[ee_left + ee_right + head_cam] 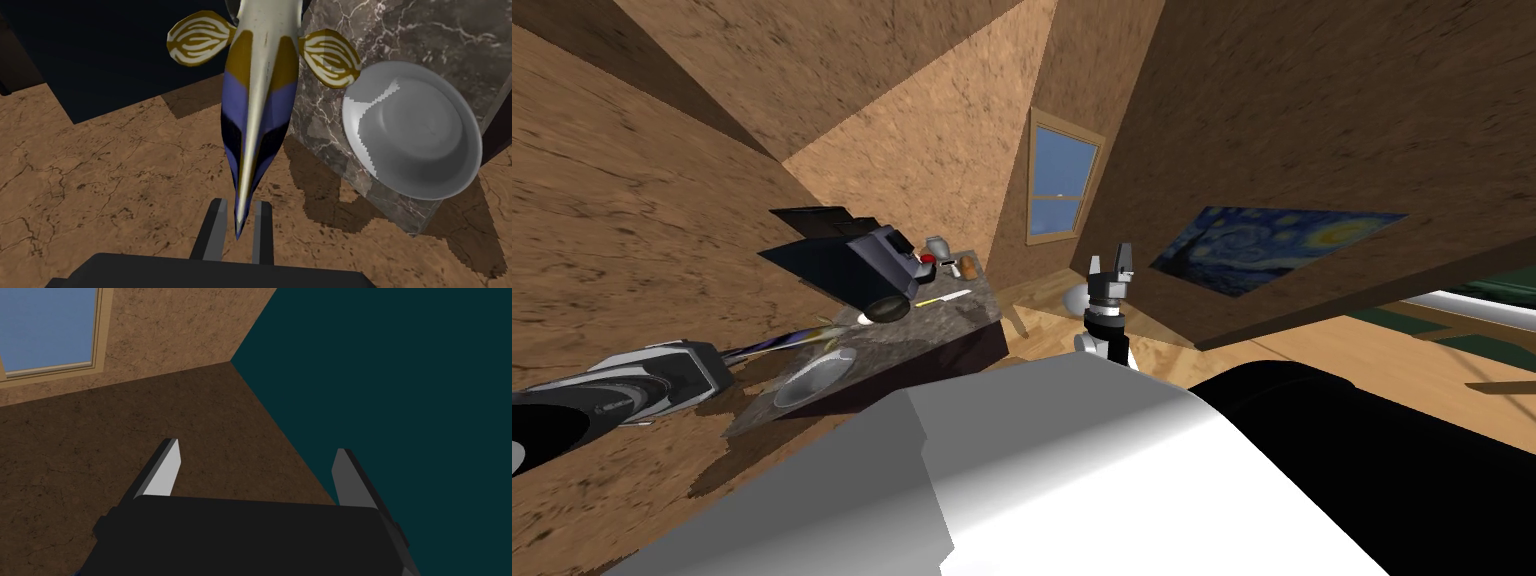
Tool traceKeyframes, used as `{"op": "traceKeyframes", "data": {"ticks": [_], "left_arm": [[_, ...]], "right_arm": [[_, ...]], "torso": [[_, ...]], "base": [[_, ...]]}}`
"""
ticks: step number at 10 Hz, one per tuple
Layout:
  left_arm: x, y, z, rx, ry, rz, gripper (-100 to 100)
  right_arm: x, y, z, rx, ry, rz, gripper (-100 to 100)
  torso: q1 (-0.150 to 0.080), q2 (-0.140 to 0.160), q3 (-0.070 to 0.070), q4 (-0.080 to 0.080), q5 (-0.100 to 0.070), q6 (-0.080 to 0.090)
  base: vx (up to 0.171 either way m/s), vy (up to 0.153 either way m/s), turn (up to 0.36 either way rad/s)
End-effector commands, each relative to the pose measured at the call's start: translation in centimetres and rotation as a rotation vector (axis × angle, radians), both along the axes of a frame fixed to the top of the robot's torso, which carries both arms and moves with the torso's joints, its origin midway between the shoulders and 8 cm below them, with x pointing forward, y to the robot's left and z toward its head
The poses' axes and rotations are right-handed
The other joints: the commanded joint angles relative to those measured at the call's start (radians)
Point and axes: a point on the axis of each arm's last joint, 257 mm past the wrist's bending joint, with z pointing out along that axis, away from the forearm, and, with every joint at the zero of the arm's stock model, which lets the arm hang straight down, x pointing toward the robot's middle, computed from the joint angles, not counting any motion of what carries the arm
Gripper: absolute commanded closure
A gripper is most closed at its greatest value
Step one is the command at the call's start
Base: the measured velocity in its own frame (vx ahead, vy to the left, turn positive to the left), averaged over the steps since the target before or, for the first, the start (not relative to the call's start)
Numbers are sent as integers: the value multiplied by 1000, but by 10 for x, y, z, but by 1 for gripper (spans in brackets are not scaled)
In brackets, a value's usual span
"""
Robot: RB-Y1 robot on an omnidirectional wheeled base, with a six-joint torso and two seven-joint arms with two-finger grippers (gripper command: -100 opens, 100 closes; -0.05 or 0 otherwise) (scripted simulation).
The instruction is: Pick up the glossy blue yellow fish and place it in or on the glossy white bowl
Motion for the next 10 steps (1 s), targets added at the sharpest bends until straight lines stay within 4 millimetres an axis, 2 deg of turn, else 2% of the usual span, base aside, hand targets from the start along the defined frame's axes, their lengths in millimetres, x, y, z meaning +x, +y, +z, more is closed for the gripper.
{"op": "traceKeyframes", "data": {"ticks": [1, 6, 7, 8, 10], "left_arm": [[-8, -4, -12, -22, 49, -6, 100], [-29, -18, -44, -80, 178, -25, 100], [-25, -17, -40, -71, 157, -22, 100], [-26, -17, -41, -74, 163, -22, -100], [-26, -17, -41, -73, 162, -22, -100]], "right_arm": [[0, 0, 0, 0, 0, 0, 0], [0, 0, 0, 0, 0, 0, 0], [0, 0, 0, 0, 0, 0, 0], [0, 0, 0, 0, 0, 0, 0], [0, 0, 0, 0, 0, 0, 0]], "torso": [[0, 0, 0, 0, 0, 0], [-3, -1, -1, 0, -1, 0], [-5, 0, 0, 0, -2, 0], [-9, 0, 0, 0, -3, 0], [-15, 0, 0, 0, -4, 0]], "base": [[-7, 173, -8], [29, 160, -8], [0, 60, -7], [1, 13, 0], [0, 3, 0]]}}
